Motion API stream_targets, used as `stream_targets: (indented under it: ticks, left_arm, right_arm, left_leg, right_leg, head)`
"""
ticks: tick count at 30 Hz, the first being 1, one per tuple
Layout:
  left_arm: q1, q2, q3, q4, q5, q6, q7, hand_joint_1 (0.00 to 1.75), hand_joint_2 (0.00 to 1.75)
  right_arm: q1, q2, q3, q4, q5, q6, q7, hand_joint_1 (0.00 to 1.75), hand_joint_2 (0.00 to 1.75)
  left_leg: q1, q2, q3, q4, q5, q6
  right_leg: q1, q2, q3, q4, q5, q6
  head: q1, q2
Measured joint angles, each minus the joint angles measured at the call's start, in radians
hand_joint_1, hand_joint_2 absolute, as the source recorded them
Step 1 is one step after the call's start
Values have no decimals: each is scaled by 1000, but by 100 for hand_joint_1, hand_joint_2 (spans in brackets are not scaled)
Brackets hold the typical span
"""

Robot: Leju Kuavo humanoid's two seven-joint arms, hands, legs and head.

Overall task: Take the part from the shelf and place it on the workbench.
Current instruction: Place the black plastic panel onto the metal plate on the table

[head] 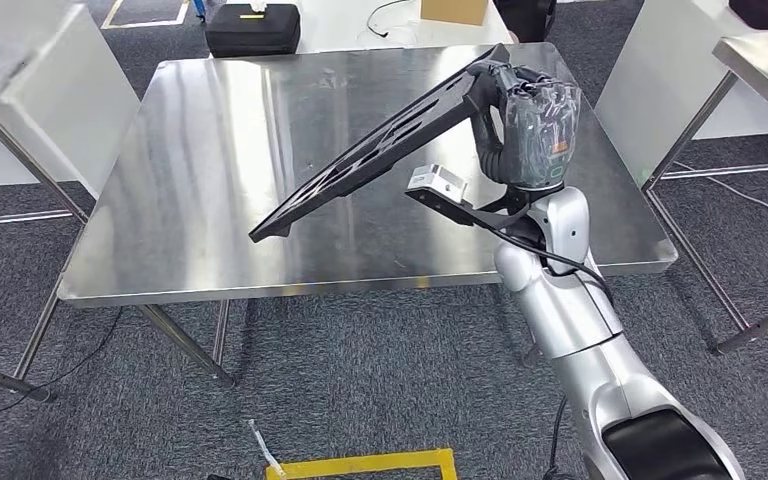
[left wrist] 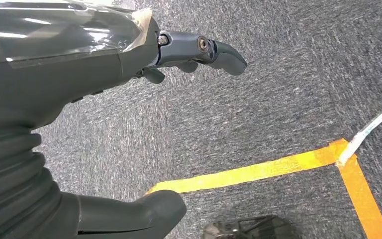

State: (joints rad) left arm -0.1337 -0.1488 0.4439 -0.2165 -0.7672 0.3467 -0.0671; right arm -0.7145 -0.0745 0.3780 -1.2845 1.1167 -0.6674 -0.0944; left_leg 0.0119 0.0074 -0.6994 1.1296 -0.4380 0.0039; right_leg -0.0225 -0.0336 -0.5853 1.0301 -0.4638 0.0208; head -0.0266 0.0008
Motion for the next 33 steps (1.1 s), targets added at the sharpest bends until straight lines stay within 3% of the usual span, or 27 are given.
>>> stream_targets:
  ticks: [2,3,14,19,21,24,25,26,27,29,30,31,33]
  left_arm:
    - [-2,-1,-6,0,-3,-2,0,0,175]
    - [-2,-1,-9,0,-3,-4,1,0,175]
    - [-2,-3,-19,0,-3,-10,0,0,175]
    - [-1,-2,-19,0,-3,-9,-2,0,175]
    - [-2,-2,-19,0,-3,-9,-2,0,175]
    - [-3,-4,-19,0,-3,-9,-3,0,175]
    - [-3,-5,-19,0,-3,-9,-3,0,175]
    - [-2,-6,-19,0,-3,-9,-3,0,175]
    - [-2,-6,-19,0,-3,-9,-3,0,175]
    - [-2,-8,-19,0,-3,-9,-3,0,175]
    - [-2,-8,-19,0,-3,-9,-3,0,175]
    - [-1,-7,-20,0,-3,-9,-4,0,175]
    - [0,-6,-20,0,-2,-9,-4,0,175]
  right_arm:
    - [-1,-2,1,0,13,8,12,175,175]
    - [-1,-4,1,0,17,10,16,175,175]
    - [2,-29,-6,0,23,22,28,175,175]
    - [2,-37,-6,-3,23,22,29,175,175]
    - [2,-40,-7,-7,23,22,30,175,175]
    - [7,-50,-10,-8,23,22,30,175,175]
    - [11,-53,-11,-8,23,22,30,175,175]
    - [14,-54,-12,-8,23,22,30,175,175]
    - [16,-55,-12,-9,23,22,30,175,175]
    - [17,-57,-13,-9,23,22,30,175,175]
    - [18,-58,-13,-10,24,22,30,175,175]
    - [19,-59,-13,-10,25,22,31,175,175]
    - [22,-60,-13,-11,29,24,35,175,175]
  left_leg:
    - [-4,6,49,-84,18,8]
    - [-7,5,54,-92,15,10]
    - [-19,-1,53,-93,17,31]
    - [-21,-5,56,-99,16,54]
    - [-13,-6,68,-116,25,63]
    - [-8,-13,73,-123,29,68]
    - [-7,-17,73,-122,29,67]
    - [-6,-21,73,-122,28,65]
    - [-4,-25,73,-120,27,62]
    - [2,-33,73,-113,22,49]
    - [2,-36,71,-107,18,40]
    - [1,-39,69,-103,16,32]
    - [0,-42,67,-102,16,20]
  right_leg:
    - [9,-3,-1,1,-3,5]
    - [13,-4,-3,2,-4,7]
    - [10,-8,6,-17,5,22]
    - [0,-11,9,-25,8,45]
    - [1,3,-8,15,-15,42]
    - [0,28,-99,202,-92,33]
    - [-1,30,-126,253,-107,35]
    - [-2,30,-135,266,-105,41]
    - [-5,30,-124,236,-87,50]
    - [-13,30,-59,96,-28,70]
    - [-14,32,-30,37,-7,72]
    - [-14,33,-12,3,5,69]
    - [-8,35,-7,-5,8,50]
  head:
    - [1,0]
    - [2,0]
    - [2,0]
    - [1,0]
    - [2,0]
    - [3,0]
    - [3,0]
    - [2,0]
    - [3,0]
    - [3,0]
    - [3,0]
    - [2,0]
    - [2,0]
